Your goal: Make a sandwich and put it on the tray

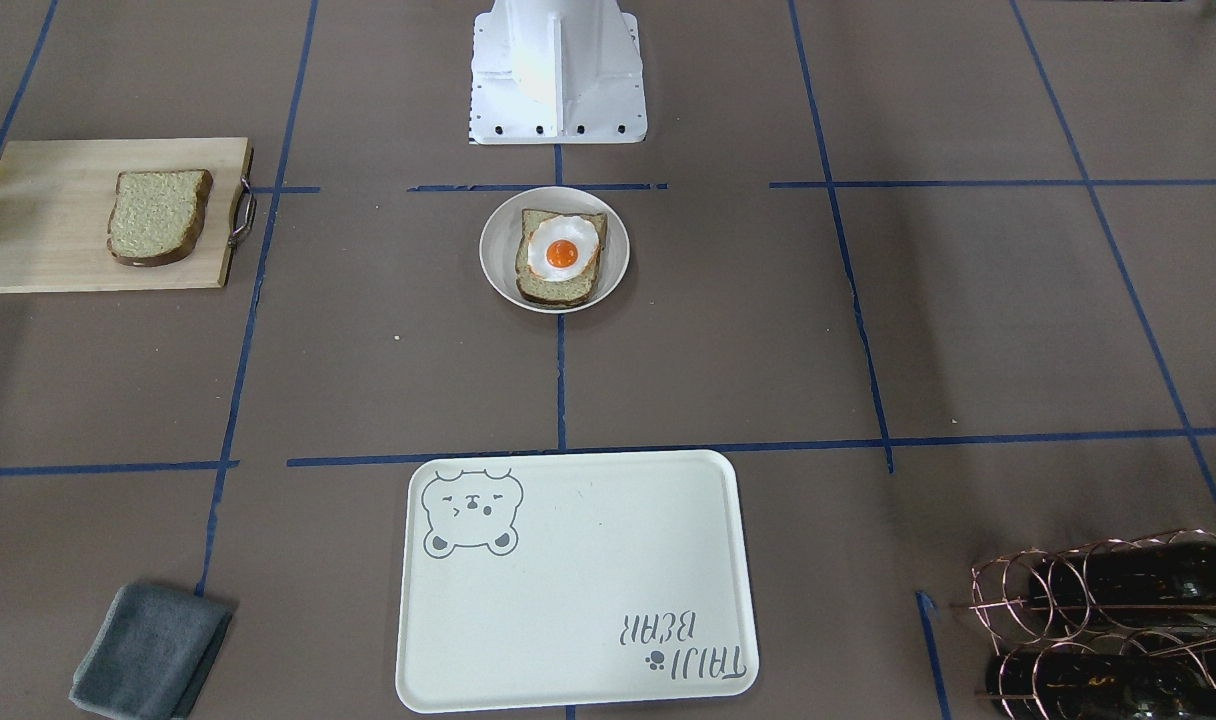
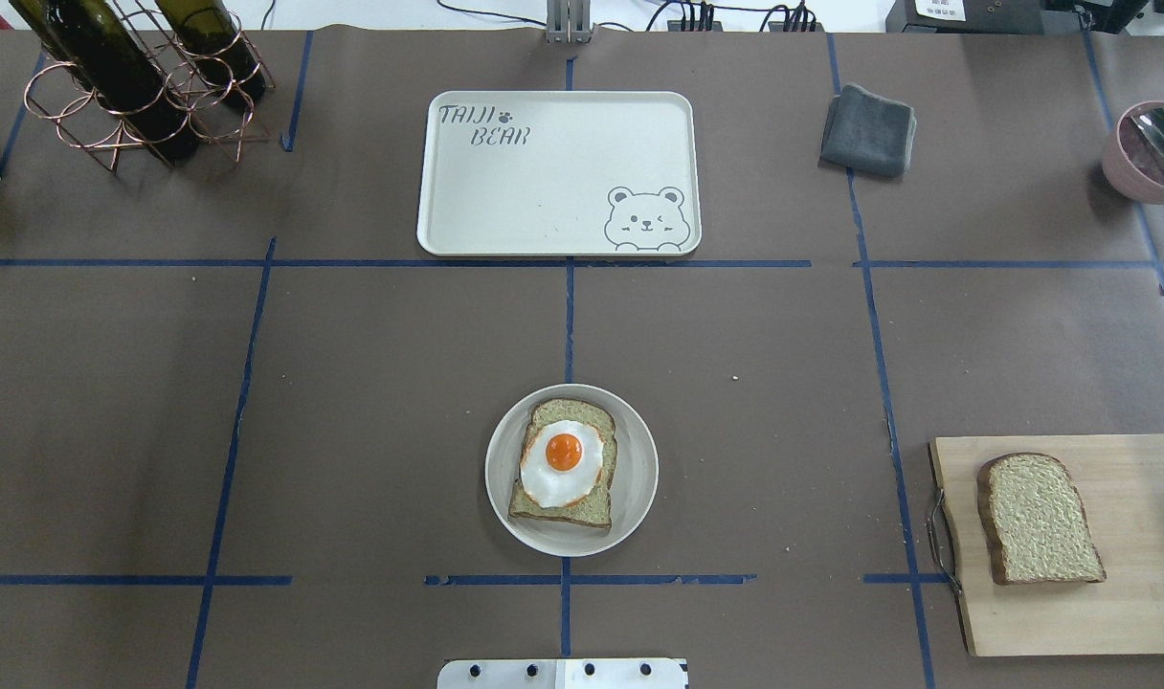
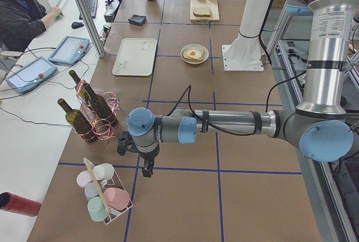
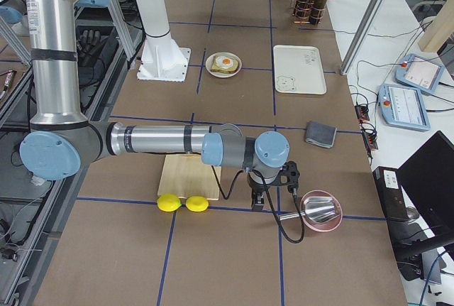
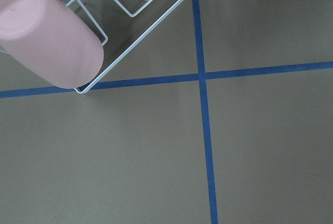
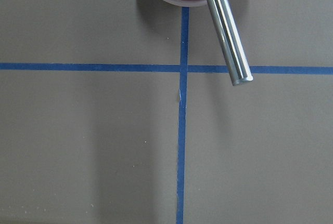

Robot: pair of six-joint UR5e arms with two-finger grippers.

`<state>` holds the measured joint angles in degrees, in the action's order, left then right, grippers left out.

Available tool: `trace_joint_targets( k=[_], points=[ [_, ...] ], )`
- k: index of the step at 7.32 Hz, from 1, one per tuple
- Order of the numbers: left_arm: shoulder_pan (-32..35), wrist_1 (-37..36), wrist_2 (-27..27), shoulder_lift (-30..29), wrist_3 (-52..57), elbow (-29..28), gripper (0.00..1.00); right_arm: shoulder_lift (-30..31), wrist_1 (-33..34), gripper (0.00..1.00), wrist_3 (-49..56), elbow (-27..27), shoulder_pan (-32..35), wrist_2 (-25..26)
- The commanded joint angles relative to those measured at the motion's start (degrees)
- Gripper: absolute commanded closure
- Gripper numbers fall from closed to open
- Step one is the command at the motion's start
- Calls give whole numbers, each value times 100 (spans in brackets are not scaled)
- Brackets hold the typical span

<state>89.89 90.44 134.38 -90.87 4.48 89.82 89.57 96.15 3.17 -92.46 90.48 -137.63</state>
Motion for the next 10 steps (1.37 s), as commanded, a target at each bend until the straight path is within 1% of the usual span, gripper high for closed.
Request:
trace_joint_targets(
  k=[1, 2, 3, 4, 5, 6, 7, 8, 9, 10],
  points=[
    [2, 9, 0, -1, 9, 9, 0, -10, 0, 0, -18, -9, -4, -9],
    [2, 9, 0, -45, 9, 139, 0, -36, 0, 0, -35, -114, -4, -27],
    [-24, 18, -9, -106, -9, 393, 0, -106, 0, 0, -35, -280, -82, -36],
    [-76, 105, -35, -202, -174, 778, 0, -176, 0, 0, -105, -577, -187, -27],
    [-172, 497, -70, -343, -602, 904, 0, -568, 52, 0, -36, -659, -301, 60],
    [-434, 675, -44, -448, -1041, 966, 0, -450, 53, 0, -114, -633, -416, -70],
    [-881, 842, -18, -650, -1551, 967, 0, -432, 27, 0, -236, -677, -634, -758],
    [-1312, 1140, -17, -678, -2495, 1080, 0, -440, -43, 0, -411, -712, -741, -852],
    [-1777, 1769, -61, -669, -3688, 1168, 0, -501, -105, 0, -1327, -886, -925, -810],
    [-2226, 2228, -70, -669, -4579, 1204, 0, -502, -506, 0, -2197, -1010, -1240, -627]
  ],
)
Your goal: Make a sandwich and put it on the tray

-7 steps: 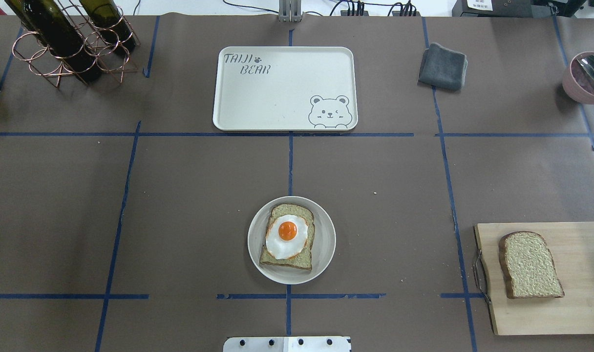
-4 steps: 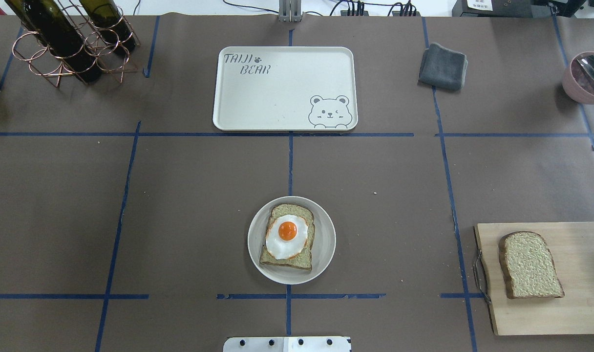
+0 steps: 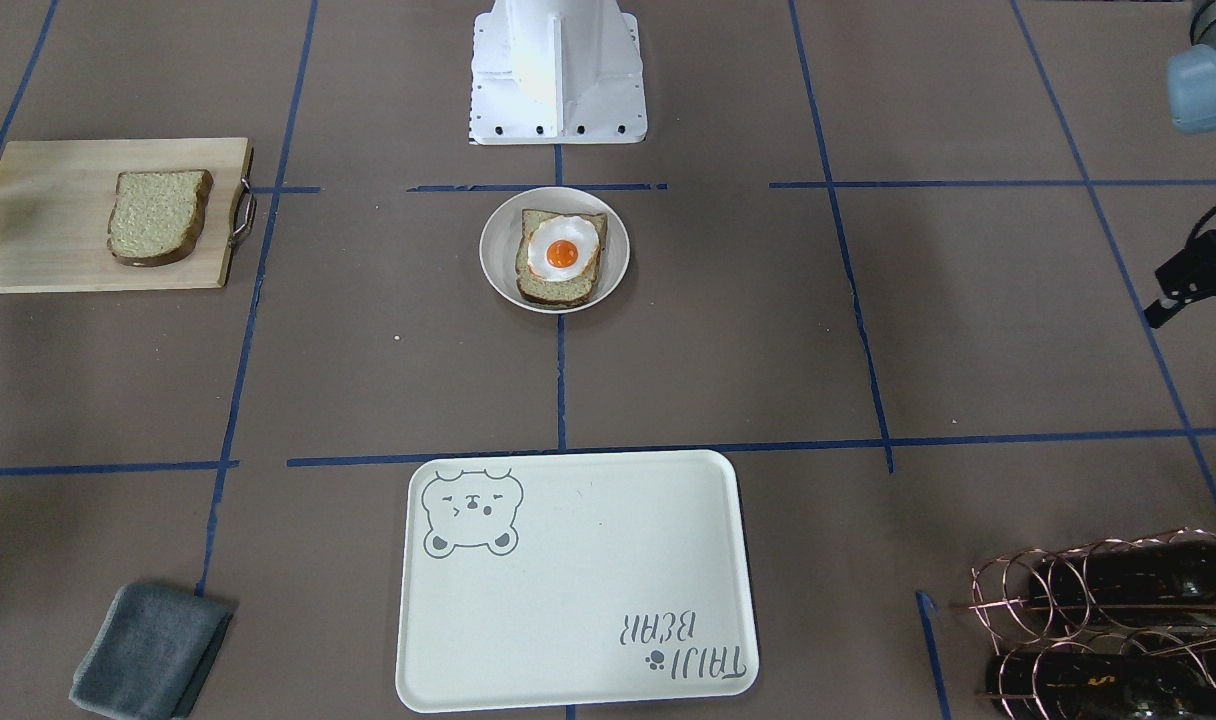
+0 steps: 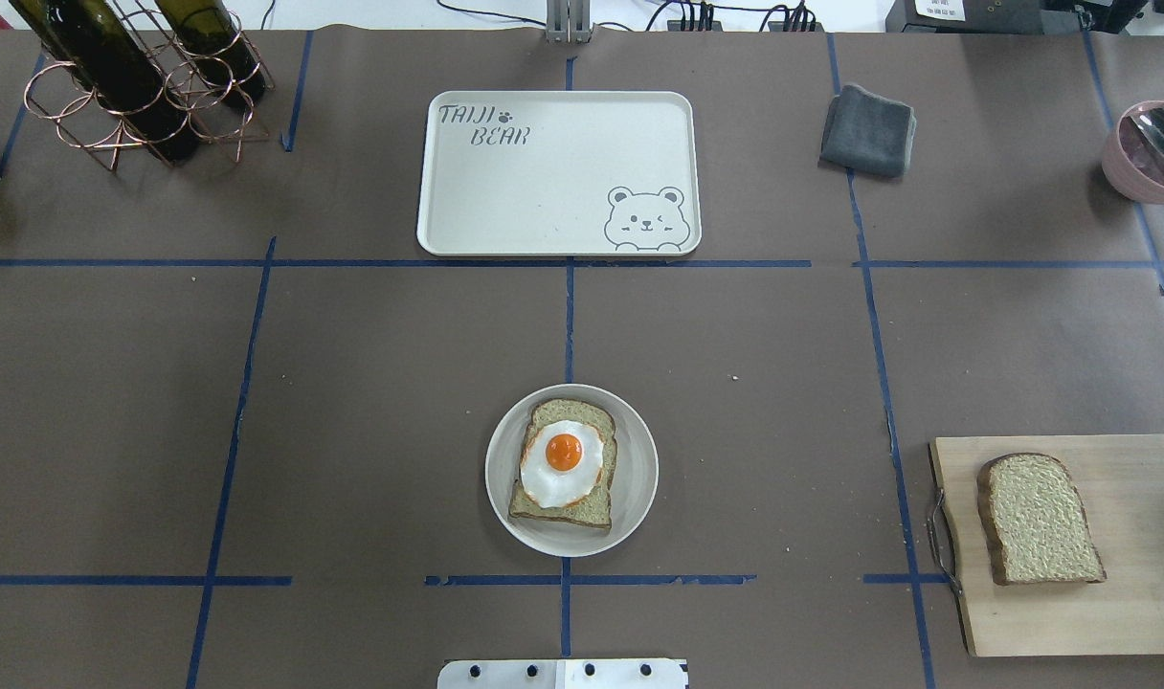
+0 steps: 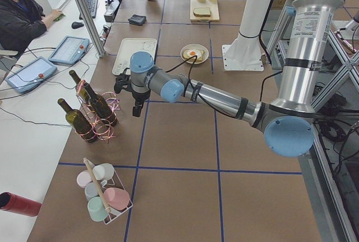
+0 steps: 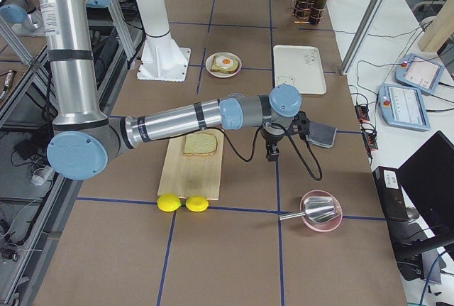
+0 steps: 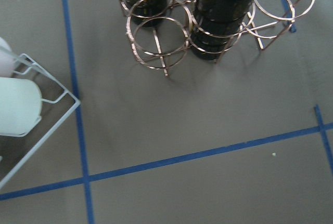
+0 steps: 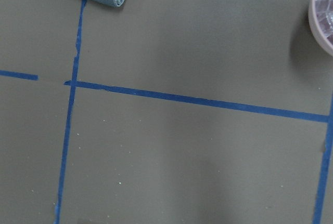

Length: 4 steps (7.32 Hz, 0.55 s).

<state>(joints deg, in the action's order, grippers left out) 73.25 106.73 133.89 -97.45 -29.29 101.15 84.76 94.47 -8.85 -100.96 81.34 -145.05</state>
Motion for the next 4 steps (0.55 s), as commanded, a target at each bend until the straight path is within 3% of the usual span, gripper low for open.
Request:
trace_joint_targets(
  k=[1, 2, 4],
  points=[
    [-836, 1004, -29, -19, -1941, 132, 0, 58, -1055, 0, -1813, -222, -538, 291],
    [-1292, 1191, -212, -124, -2714, 237, 0, 276, -2115, 0, -2648, -231, -836, 354],
    [-2224, 1228, -923, -588, -3964, 335, 0, 654, -3298, 0, -3995, -240, -1635, 1046]
  ],
)
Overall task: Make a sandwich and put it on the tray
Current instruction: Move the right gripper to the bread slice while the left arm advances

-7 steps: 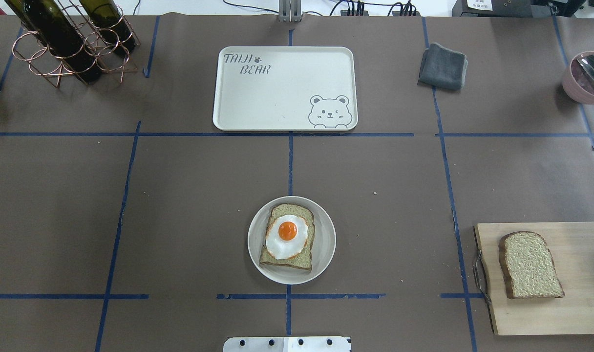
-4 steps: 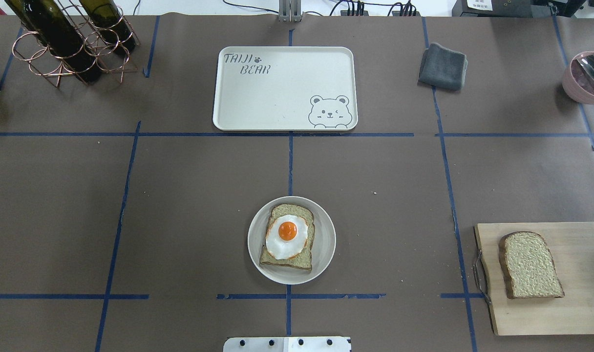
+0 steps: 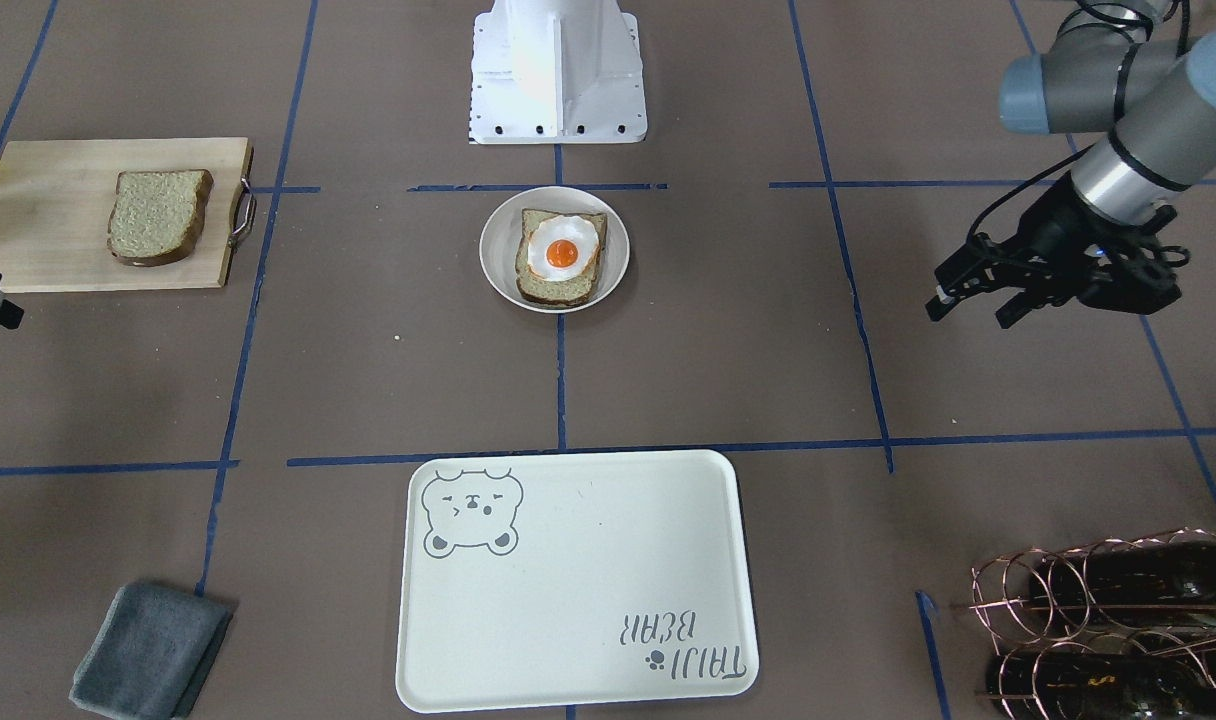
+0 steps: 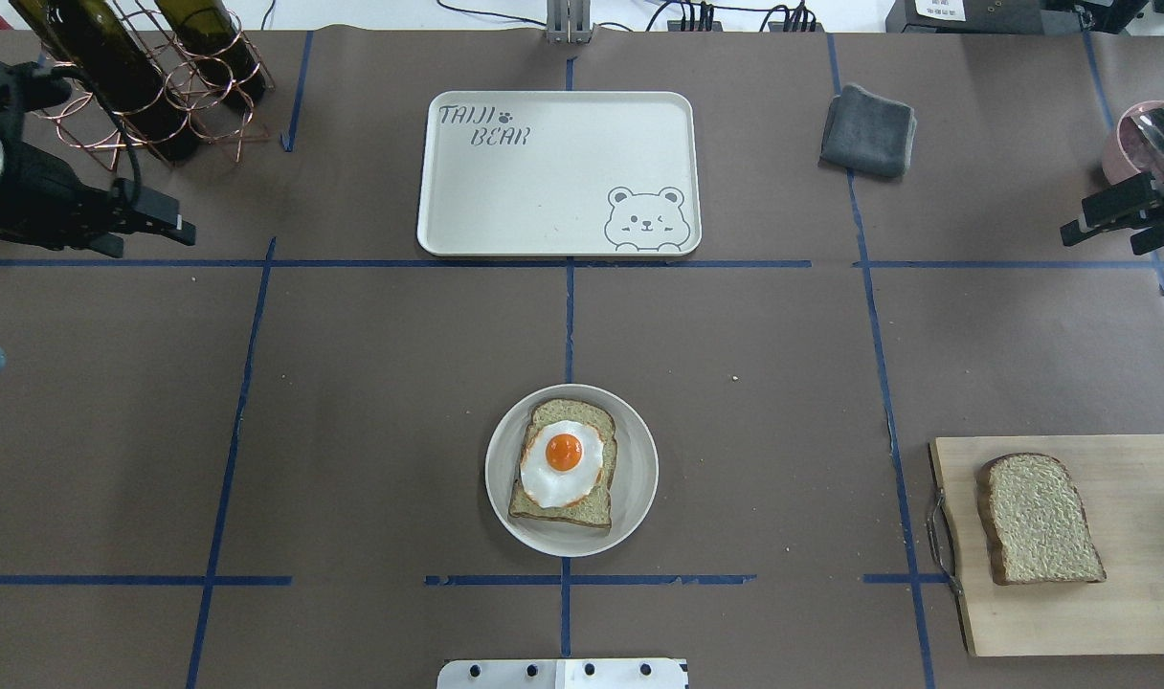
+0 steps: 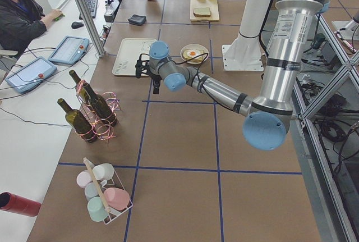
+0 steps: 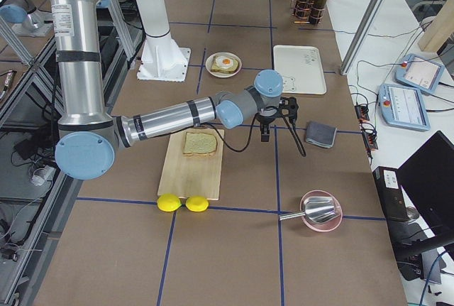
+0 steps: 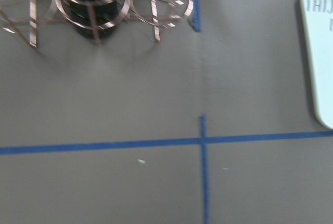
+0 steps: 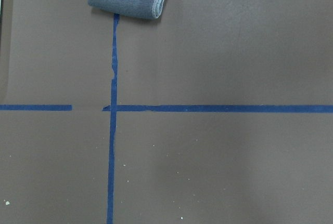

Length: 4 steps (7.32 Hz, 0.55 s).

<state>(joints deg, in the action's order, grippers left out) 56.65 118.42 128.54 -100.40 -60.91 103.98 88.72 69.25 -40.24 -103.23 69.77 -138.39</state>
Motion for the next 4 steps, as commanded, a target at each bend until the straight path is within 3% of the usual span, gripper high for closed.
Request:
trace_joint_targets(
  k=[1, 2, 4],
  points=[
    [-829, 59, -487, -444, -1200, 87, 0, 790, -1513, 0, -958, -21, -673, 400],
    [-1014, 59, -566, -541, -1456, 139, 0, 1309, -2155, 0, -1160, -74, -945, 600],
    [-1270, 59, -698, -683, -1800, 149, 0, 2075, -2381, 0, -1714, -678, -1638, 996]
  ],
)
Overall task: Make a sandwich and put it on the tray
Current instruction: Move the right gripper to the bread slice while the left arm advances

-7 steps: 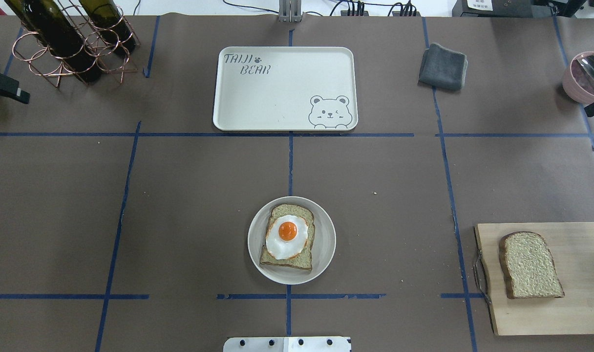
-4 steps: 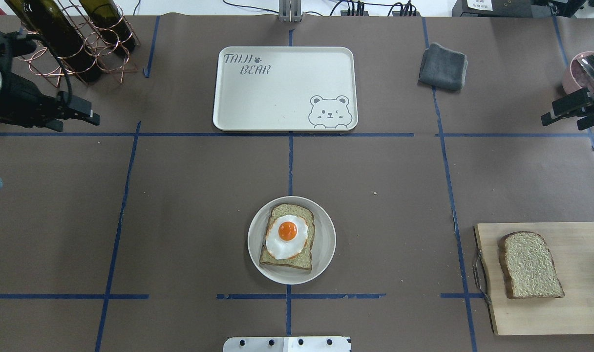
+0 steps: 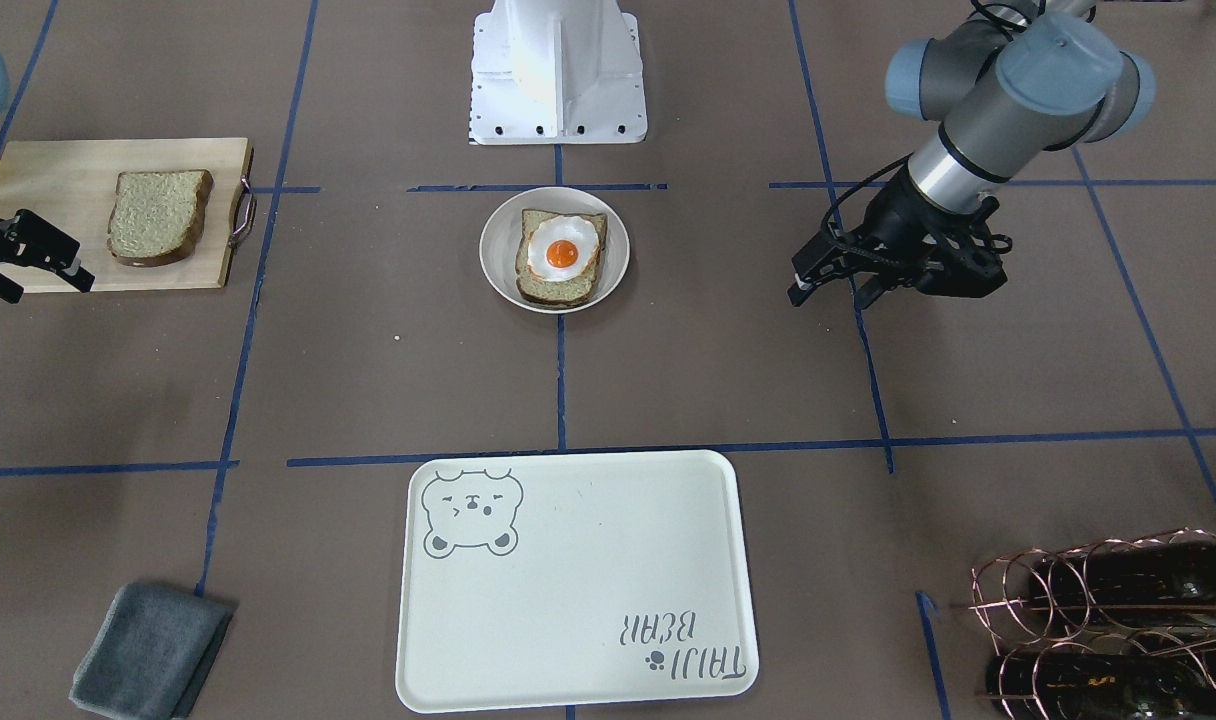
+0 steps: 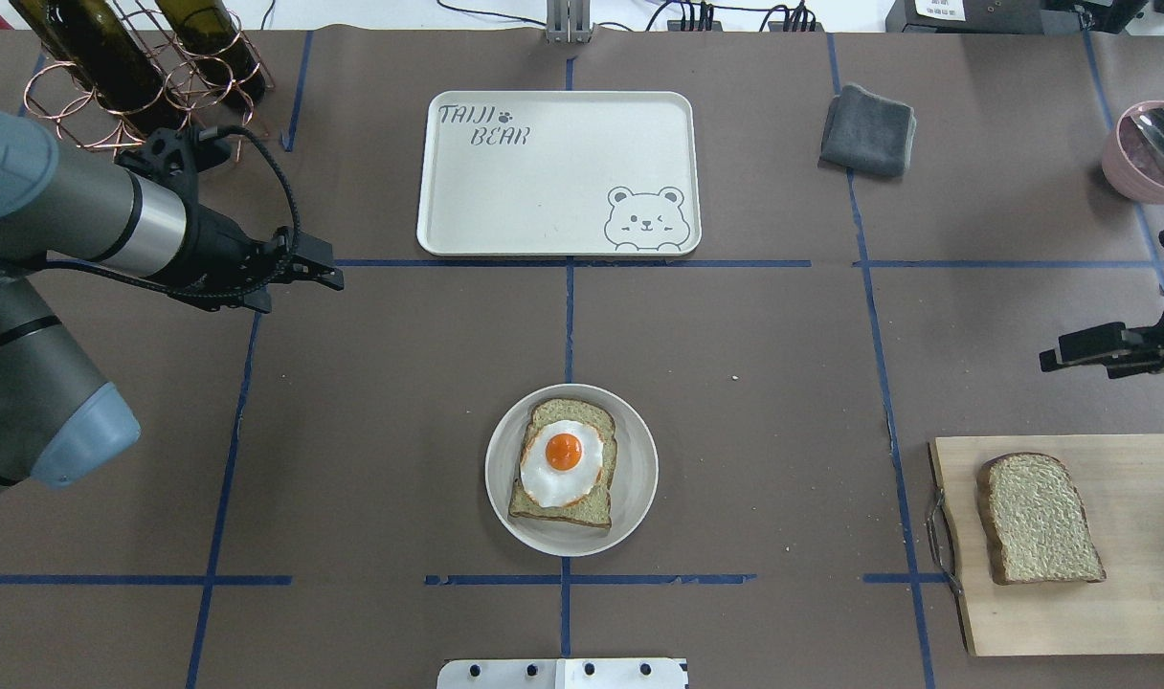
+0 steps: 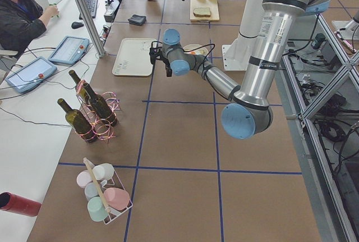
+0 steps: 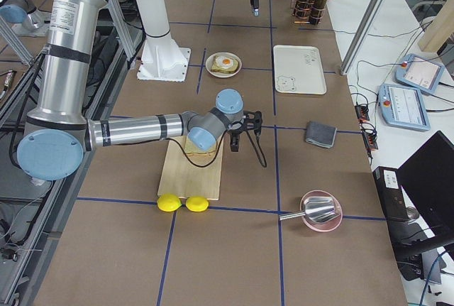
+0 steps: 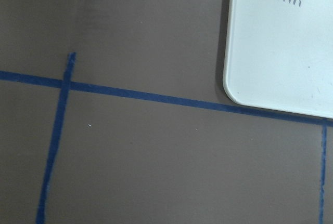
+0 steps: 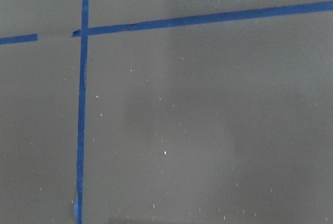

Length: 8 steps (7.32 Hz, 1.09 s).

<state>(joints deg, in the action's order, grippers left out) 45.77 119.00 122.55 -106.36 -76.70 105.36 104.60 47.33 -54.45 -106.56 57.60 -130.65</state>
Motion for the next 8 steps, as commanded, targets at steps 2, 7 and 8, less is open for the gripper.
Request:
trace_joint_targets(
  k=[2, 7, 8],
  points=[
    [-480, 1, -337, -87, -214, 19, 0, 754, -198, 0, -443, -541, -740, 250],
    [-543, -8, -372, -113, -232, 55, 0, 1097, -989, 6, -725, -59, -1619, 1110],
    [-534, -8, -372, -113, -232, 55, 0, 1097, -998, 11, -733, -58, -1690, 1120]
  ],
)
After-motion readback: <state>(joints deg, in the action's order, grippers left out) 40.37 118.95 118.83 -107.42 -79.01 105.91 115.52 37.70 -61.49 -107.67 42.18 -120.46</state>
